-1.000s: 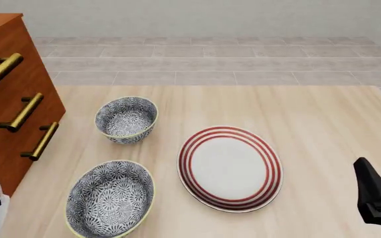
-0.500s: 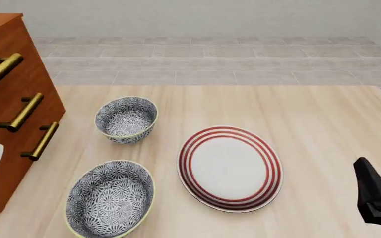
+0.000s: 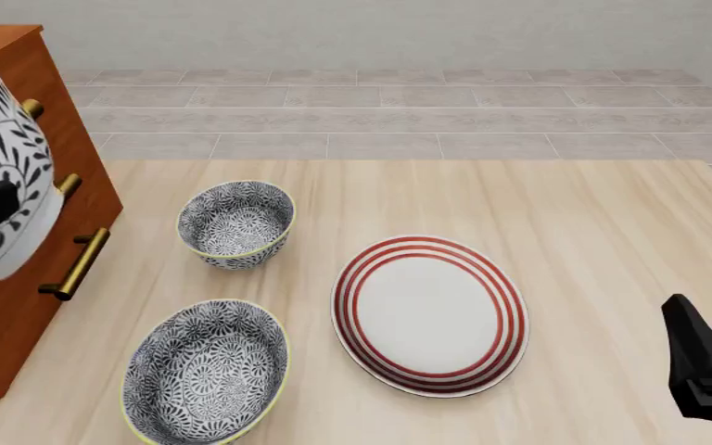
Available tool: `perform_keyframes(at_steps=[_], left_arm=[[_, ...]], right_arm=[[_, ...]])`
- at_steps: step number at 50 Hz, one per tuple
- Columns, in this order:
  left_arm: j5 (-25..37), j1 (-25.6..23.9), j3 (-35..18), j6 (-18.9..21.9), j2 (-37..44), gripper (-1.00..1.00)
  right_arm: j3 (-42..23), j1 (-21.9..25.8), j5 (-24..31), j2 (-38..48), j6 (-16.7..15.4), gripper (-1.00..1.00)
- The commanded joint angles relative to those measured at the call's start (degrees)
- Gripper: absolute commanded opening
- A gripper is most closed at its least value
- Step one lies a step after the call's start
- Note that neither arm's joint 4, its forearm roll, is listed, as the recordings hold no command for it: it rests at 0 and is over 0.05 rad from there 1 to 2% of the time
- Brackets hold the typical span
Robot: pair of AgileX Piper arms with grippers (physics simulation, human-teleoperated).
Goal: Put the bowl at the front on the plate.
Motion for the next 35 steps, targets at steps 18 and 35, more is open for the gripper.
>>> perform_keyframes(at_steps=[18, 35], left_arm=[[-11.3, -17.0, -3.2, 15.3, 19.5, -1.0], [-13.7, -22.4, -6.7, 17.5, 29.6, -1.0]], right_arm=[[0.0, 0.3, -0.3, 0.4, -0.5, 1.0], [0.0, 0.5, -0.4, 0.6, -0.2, 1.0]])
